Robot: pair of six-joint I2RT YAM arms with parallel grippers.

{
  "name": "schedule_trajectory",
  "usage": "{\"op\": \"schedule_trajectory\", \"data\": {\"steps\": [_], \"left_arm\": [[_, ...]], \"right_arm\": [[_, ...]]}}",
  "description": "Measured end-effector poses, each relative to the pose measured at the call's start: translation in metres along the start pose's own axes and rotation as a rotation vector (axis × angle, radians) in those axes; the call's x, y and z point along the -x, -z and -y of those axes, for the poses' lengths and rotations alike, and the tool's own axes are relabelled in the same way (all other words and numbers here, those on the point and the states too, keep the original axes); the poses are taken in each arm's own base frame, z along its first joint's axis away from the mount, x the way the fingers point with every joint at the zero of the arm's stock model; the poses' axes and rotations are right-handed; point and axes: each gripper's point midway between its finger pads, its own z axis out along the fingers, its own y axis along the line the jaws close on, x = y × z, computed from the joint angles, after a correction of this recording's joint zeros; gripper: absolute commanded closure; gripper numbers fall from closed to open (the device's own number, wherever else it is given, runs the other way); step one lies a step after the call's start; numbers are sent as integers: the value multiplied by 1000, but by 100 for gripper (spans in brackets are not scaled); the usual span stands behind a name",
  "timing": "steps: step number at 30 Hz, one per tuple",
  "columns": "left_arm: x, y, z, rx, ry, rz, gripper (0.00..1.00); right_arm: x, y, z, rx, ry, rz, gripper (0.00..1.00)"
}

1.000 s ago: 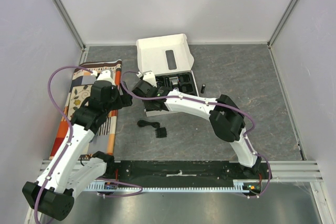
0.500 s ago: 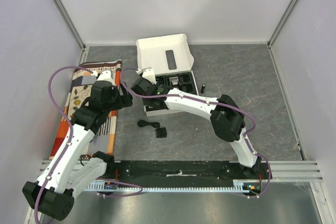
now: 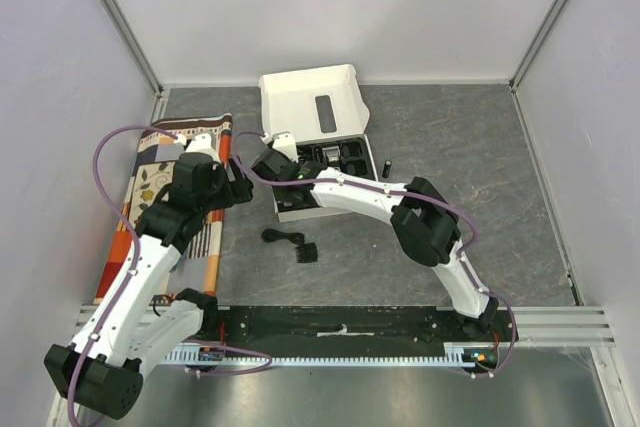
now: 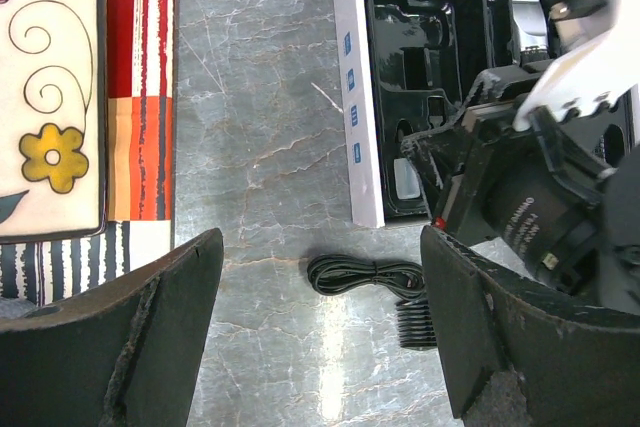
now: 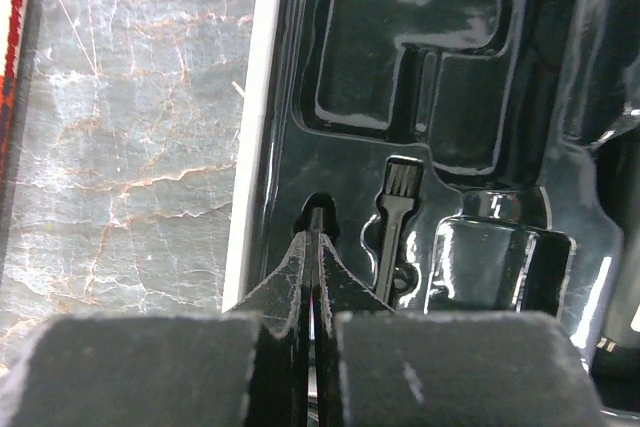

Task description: Sort the hair-cutting tools

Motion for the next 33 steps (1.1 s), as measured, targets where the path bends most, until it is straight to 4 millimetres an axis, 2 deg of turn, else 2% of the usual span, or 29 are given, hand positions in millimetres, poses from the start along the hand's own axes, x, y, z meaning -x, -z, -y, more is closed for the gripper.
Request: {"op": "schedule_trajectory", "data": {"steps": [3, 13, 18, 19, 23, 25, 27, 29, 31, 33], "left_arm": [[0, -1, 0, -2, 2, -4, 14], [1, -1, 0, -8, 11, -1, 14], [1, -1, 0, -10, 12, -2, 14], [1, -1, 0, -10, 12, -2, 14], [1, -1, 0, -10, 12, -3, 14], [0, -2, 0, -11, 12, -4, 14], [0, -2, 1, -17, 12, -4, 14], [1, -1, 3, -28, 12, -5, 14], [1, -1, 4, -35, 13, -4, 14], [2, -1, 5, -40, 13, -2, 14]], "right_arm": [[-8, -8, -2, 2, 5, -15, 100], [-5, -9, -3, 6, 0, -2, 100], [6, -2, 0, -5, 8, 28, 82], [11, 3, 1, -6, 10, 40, 75], [39, 32, 16, -6, -7, 101, 64], [56, 51, 33, -14, -31, 137, 60], [70, 68, 62, -47, -66, 172, 59], [80, 79, 104, -112, -106, 204, 56], [79, 85, 143, -193, -126, 219, 55], [66, 87, 184, -291, -131, 215, 55]]}}
